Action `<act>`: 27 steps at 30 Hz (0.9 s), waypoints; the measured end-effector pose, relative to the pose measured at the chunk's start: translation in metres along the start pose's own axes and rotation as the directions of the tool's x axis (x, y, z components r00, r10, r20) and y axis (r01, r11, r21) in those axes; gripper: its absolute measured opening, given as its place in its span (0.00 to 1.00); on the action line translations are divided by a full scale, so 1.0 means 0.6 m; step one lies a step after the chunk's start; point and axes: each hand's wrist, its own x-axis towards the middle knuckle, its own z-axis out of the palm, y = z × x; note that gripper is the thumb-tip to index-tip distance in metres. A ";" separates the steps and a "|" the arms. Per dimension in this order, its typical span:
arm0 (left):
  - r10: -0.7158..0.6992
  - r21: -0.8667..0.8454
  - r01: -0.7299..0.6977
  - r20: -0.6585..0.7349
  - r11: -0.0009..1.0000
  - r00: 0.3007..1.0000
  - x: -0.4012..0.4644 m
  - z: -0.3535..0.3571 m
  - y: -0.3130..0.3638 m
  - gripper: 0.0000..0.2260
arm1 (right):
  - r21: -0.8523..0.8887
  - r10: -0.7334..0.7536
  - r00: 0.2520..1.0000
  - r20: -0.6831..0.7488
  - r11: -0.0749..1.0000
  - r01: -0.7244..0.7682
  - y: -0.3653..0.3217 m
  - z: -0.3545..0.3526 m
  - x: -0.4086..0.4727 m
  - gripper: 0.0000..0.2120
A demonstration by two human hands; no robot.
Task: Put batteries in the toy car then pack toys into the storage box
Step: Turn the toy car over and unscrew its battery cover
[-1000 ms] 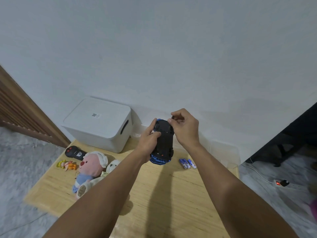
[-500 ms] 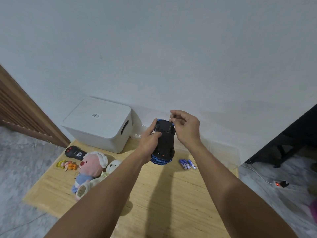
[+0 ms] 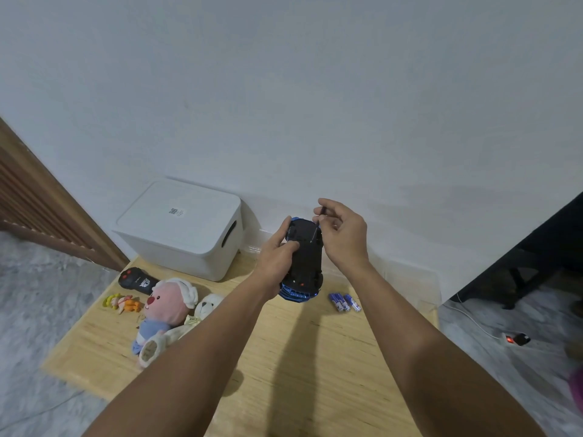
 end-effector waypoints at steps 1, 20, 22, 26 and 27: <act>0.003 0.002 -0.003 0.002 1.000 1.000 0.000 0.000 0.001 0.26 | -0.004 -0.008 1.000 -0.005 1.000 0.008 0.000 0.001 -0.001 0.15; 0.018 0.067 -0.017 -0.006 0.998 1.000 0.003 -0.005 -0.011 0.26 | -0.390 0.063 0.991 0.116 0.921 -0.013 0.021 -0.011 -0.007 0.10; 0.027 0.095 -0.026 -0.008 0.995 1.000 0.003 -0.006 -0.015 0.26 | -0.507 0.088 0.977 0.192 0.862 0.021 0.028 -0.010 -0.010 0.08; 0.038 0.139 -0.037 -0.002 0.990 0.999 0.000 -0.007 -0.021 0.27 | -0.557 0.110 0.974 0.198 0.830 0.019 0.036 -0.004 -0.018 0.06; 0.042 0.148 -0.041 -0.005 0.988 0.999 -0.001 -0.008 -0.022 0.27 | -0.566 0.113 0.974 0.198 0.824 0.019 0.038 -0.002 -0.020 0.06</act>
